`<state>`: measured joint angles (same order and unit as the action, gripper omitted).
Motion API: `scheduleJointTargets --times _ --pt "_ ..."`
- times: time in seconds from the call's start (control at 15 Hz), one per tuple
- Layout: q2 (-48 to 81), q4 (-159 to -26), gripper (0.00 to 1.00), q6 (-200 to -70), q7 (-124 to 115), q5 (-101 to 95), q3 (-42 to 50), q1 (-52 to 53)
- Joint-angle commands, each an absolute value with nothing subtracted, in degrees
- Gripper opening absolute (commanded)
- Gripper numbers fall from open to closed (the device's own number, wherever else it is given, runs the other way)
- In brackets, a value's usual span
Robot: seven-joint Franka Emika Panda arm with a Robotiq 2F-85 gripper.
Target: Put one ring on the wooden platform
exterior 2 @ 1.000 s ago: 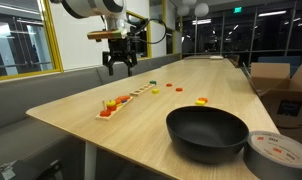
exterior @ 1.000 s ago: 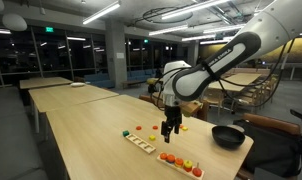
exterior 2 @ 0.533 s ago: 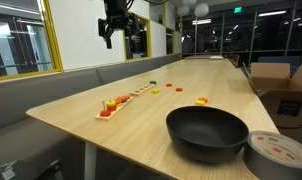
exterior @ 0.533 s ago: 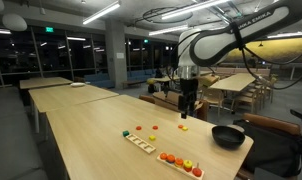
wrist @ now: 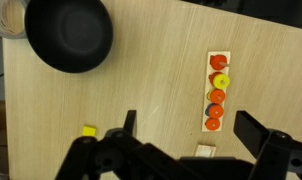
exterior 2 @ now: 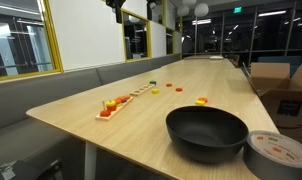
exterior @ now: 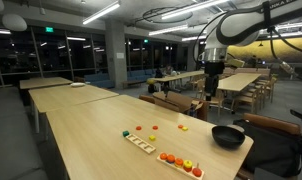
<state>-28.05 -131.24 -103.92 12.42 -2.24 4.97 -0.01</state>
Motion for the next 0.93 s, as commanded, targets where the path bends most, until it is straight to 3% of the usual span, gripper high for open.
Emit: scheduleJointTargets --times 0.0,0.87 --pt "-34.3 -134.8 1.00 -102.3 17.1 -2.7 8.4 -2.0" --pt "-37.9 -134.3 1.00 -96.5 20.1 -3.8 12.9 -4.7"
